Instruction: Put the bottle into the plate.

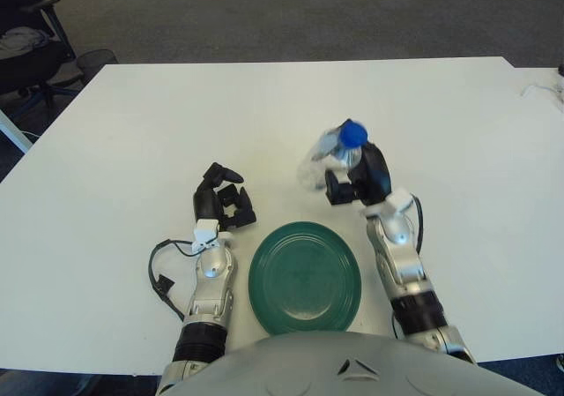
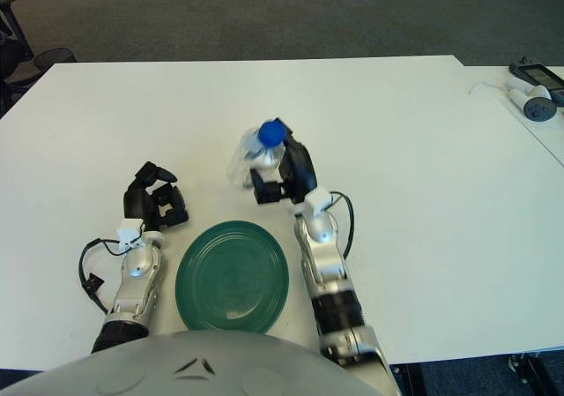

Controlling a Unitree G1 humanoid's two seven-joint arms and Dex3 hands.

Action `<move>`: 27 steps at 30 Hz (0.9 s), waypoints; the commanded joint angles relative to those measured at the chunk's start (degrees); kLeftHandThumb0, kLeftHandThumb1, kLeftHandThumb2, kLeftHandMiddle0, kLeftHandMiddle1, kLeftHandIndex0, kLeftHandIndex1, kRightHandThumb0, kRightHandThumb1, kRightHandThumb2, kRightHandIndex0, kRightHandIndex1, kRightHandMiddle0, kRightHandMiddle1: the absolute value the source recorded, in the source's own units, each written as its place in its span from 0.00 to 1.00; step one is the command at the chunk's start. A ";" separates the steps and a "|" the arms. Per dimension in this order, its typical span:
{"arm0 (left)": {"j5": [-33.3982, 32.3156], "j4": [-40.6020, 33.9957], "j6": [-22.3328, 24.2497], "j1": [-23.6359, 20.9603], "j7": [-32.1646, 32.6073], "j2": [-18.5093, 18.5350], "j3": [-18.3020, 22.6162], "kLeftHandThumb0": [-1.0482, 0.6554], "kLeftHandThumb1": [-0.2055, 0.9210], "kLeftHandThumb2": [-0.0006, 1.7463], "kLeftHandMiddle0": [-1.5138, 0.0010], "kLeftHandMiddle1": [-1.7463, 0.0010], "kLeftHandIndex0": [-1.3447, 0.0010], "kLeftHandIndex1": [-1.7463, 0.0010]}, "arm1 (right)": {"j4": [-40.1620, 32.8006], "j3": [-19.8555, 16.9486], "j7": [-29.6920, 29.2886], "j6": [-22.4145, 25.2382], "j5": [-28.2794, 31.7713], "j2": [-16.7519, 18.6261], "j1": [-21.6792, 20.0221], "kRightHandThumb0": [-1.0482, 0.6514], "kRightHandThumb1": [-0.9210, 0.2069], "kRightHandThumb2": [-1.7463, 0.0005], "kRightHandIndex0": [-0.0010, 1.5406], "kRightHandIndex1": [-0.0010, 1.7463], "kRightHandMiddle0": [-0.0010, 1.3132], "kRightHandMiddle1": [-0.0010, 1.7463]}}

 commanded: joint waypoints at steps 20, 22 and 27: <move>0.82 -0.08 4.12 2.44 0.73 -2.22 -0.80 0.27 0.23 0.94 0.10 0.00 0.38 0.00 | -8.14 12.81 26.78 -0.51 11.84 -17.44 -2.71 0.51 0.44 0.29 0.81 1.00 0.74 1.00; 0.84 -0.16 4.38 2.50 0.70 -2.23 -0.94 0.27 0.23 0.94 0.11 0.00 0.38 0.00 | -9.08 14.33 27.53 1.09 9.65 -18.16 -1.51 0.50 0.44 0.30 0.81 1.00 0.74 1.00; 0.39 0.25 4.15 2.37 0.27 -2.18 -1.01 0.27 0.24 0.93 0.11 0.00 0.38 0.00 | -9.81 16.34 28.86 4.03 7.07 -19.31 -0.45 0.51 0.45 0.30 0.81 1.00 0.73 1.00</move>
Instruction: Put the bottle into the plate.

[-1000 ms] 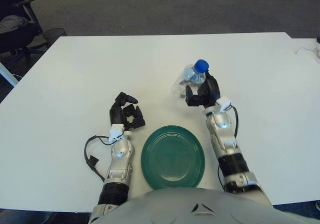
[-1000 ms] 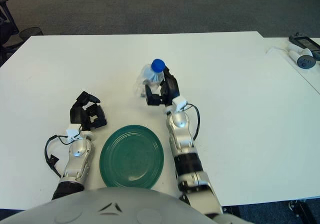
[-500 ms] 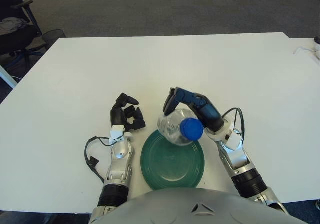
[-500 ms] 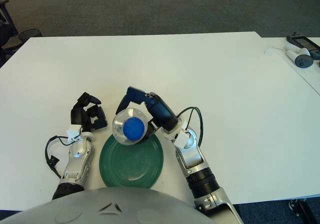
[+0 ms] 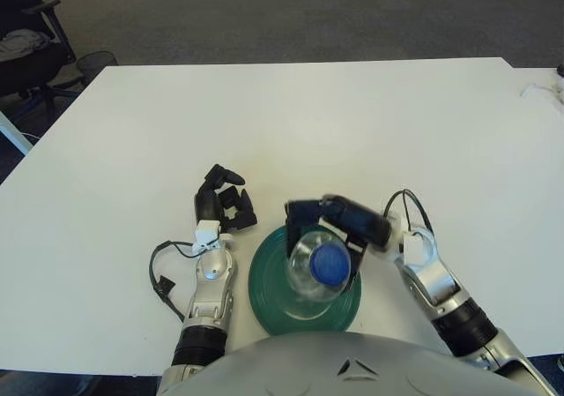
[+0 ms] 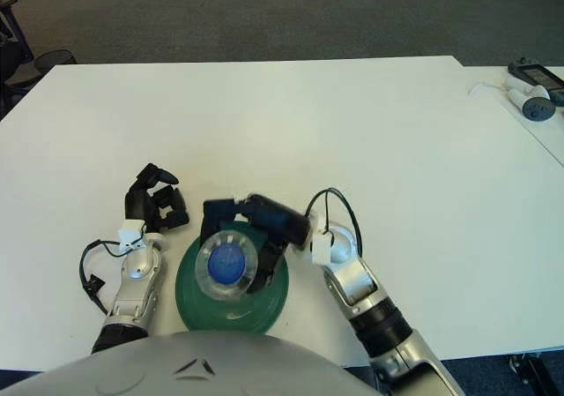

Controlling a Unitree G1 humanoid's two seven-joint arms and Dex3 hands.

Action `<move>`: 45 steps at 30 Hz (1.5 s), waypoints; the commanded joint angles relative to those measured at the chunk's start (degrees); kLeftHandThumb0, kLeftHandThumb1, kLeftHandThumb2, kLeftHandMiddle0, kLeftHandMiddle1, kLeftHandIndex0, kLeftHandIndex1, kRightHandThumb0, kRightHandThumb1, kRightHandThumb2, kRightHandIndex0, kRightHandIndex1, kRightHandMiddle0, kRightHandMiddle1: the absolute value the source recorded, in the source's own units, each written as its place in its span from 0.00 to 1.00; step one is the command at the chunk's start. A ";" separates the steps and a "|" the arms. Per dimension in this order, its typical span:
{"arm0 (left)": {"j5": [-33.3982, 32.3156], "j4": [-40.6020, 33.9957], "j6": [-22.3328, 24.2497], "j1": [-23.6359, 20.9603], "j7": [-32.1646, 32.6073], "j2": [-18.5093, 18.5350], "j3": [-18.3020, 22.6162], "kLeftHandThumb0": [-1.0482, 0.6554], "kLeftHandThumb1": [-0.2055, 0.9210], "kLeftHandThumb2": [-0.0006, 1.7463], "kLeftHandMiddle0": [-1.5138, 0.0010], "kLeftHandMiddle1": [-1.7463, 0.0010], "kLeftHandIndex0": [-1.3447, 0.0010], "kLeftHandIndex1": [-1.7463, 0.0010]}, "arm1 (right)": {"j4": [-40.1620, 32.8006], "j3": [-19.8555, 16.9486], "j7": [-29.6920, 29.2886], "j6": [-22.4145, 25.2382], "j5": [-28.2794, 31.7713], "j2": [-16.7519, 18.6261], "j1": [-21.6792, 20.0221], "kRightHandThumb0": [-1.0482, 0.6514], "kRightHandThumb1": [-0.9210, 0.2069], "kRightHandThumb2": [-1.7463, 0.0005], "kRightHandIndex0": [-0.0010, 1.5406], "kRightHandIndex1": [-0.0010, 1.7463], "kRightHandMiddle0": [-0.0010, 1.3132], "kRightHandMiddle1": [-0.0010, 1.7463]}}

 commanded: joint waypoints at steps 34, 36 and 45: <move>-0.29 2.39 0.59 1.59 -0.44 -1.74 -0.36 0.27 0.23 0.94 0.11 0.00 0.38 0.00 | 7.75 0.28 -6.98 -6.36 -15.39 0.41 -2.25 0.38 0.49 0.29 0.69 1.00 0.53 1.00; -0.10 2.37 0.47 1.56 -0.41 -1.61 -0.39 0.27 0.23 0.94 0.11 0.00 0.38 0.00 | 7.76 0.62 -6.04 -5.93 -13.97 0.31 -2.42 0.37 0.42 0.35 0.54 1.00 0.44 1.00; 0.85 1.77 1.43 1.58 -0.79 -1.02 -0.75 0.27 0.24 0.93 0.11 0.00 0.39 0.00 | 8.80 1.68 -1.95 -9.11 -12.99 -1.50 -4.93 0.08 0.02 0.68 0.08 0.87 0.05 0.93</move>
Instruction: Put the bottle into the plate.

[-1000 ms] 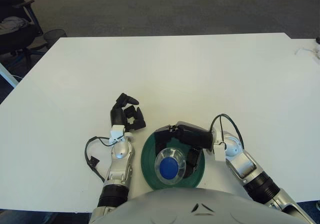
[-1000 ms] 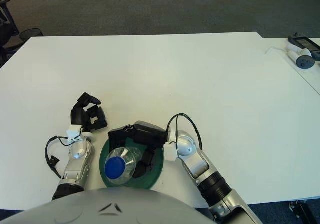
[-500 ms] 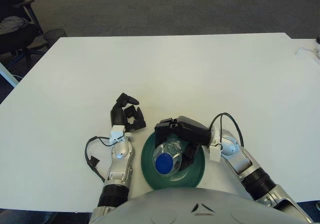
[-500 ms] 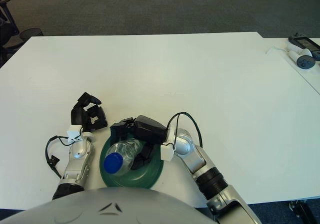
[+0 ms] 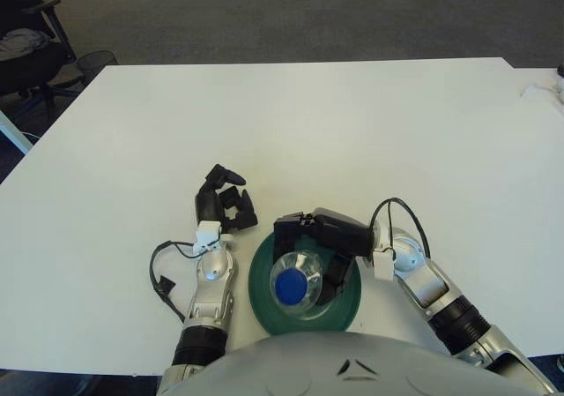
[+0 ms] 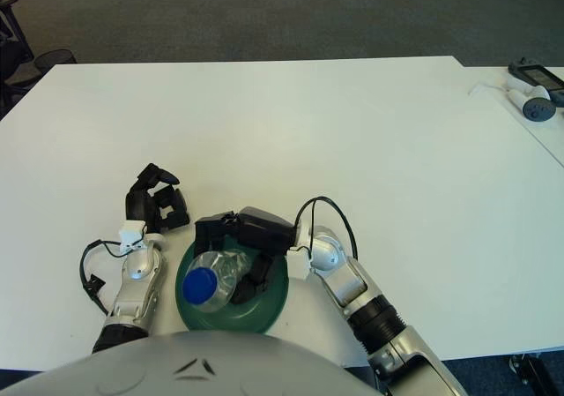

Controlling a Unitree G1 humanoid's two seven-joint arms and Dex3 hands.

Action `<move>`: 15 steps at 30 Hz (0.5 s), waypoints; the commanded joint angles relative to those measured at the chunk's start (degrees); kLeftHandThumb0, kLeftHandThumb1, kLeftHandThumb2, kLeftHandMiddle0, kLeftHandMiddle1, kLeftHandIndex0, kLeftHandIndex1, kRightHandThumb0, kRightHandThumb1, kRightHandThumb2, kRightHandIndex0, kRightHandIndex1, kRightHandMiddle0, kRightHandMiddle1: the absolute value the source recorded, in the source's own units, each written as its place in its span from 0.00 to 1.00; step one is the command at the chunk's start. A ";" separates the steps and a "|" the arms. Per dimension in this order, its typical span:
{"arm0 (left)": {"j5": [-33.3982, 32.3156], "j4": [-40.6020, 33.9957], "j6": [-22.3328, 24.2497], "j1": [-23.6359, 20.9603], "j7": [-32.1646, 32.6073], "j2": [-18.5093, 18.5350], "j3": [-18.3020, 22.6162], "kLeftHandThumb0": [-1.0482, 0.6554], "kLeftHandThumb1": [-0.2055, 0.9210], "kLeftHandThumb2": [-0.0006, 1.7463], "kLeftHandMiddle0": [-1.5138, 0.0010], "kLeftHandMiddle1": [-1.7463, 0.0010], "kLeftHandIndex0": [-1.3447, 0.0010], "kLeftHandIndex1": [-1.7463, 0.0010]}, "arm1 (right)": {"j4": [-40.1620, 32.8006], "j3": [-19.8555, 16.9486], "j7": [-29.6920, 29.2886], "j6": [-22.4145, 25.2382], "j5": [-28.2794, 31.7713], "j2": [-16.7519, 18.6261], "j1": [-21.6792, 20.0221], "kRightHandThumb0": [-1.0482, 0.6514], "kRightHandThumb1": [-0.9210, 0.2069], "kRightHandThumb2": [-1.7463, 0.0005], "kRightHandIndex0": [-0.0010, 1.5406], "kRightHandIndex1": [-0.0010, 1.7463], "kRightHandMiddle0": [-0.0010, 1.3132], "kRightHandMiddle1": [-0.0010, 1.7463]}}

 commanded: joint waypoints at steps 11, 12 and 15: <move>1.23 -0.99 4.04 2.42 0.44 -1.35 -0.66 0.28 0.26 0.91 0.13 0.00 0.40 0.00 | 0.30 -1.39 -1.46 -2.22 -3.30 -0.96 -1.19 0.09 0.00 0.60 0.02 0.64 0.00 0.70; 1.34 -1.07 4.11 2.46 0.50 -1.38 -0.64 0.28 0.26 0.91 0.13 0.00 0.40 0.00 | 0.33 -1.46 -1.77 -2.32 -3.58 -0.91 -1.10 0.09 0.00 0.59 0.02 0.63 0.00 0.69; 1.77 -1.13 4.47 2.43 0.78 -1.41 -0.63 0.28 0.26 0.91 0.13 0.00 0.40 0.00 | 0.38 -1.81 -2.96 -2.55 -4.46 -0.75 -0.78 0.10 0.00 0.57 0.01 0.61 0.00 0.64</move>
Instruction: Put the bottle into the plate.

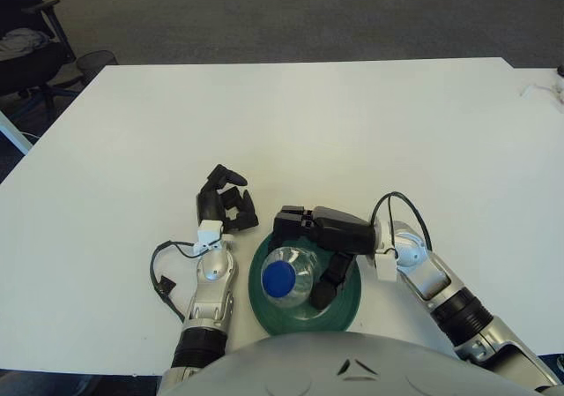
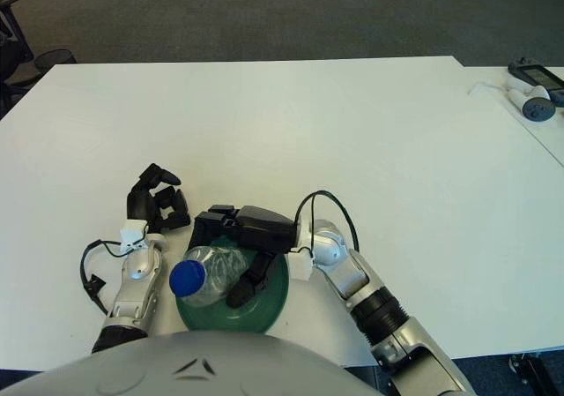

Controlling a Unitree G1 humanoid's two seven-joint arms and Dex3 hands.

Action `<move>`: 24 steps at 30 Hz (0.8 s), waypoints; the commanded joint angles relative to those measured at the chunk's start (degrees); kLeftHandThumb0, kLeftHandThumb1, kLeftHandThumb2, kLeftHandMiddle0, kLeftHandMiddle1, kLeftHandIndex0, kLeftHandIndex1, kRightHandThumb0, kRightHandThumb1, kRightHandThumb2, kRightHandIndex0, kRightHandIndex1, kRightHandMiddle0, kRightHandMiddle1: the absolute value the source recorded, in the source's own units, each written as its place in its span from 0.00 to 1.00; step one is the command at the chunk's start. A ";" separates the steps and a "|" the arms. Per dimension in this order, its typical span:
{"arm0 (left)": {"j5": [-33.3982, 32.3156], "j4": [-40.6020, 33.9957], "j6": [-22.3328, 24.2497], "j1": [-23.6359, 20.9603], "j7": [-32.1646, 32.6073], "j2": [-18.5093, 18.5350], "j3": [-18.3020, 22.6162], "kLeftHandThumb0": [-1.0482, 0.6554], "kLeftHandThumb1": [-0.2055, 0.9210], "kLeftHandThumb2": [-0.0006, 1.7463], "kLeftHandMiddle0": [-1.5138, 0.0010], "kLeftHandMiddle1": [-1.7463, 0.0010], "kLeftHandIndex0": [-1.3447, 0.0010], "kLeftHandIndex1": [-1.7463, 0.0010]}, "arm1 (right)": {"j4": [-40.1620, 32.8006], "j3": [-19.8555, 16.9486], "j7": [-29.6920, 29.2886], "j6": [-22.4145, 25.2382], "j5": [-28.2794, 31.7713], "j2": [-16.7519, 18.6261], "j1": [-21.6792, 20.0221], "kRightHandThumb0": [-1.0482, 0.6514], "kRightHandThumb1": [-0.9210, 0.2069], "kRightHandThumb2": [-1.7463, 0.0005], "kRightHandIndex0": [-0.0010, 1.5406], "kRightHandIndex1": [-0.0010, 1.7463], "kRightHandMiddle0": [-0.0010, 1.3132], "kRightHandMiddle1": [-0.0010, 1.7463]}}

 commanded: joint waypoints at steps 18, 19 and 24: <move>0.71 0.78 2.48 1.64 0.29 -1.14 -0.17 0.28 0.26 0.92 0.12 0.00 0.40 0.00 | 0.33 -0.59 -1.29 0.55 -0.38 -0.64 -0.34 0.11 0.00 0.55 0.00 0.54 0.00 0.50; 0.74 0.79 2.47 1.64 0.32 -1.15 -0.17 0.28 0.26 0.92 0.12 0.00 0.40 0.00 | 0.32 -0.58 -1.24 0.63 -0.31 -0.66 -0.36 0.11 0.00 0.55 0.00 0.54 0.00 0.49; 0.57 0.59 2.90 1.67 0.27 -1.12 0.02 0.28 0.26 0.92 0.12 0.00 0.40 0.00 | 1.08 -0.63 -1.75 0.80 0.63 0.21 -0.05 0.12 0.00 0.58 0.00 0.52 0.00 0.49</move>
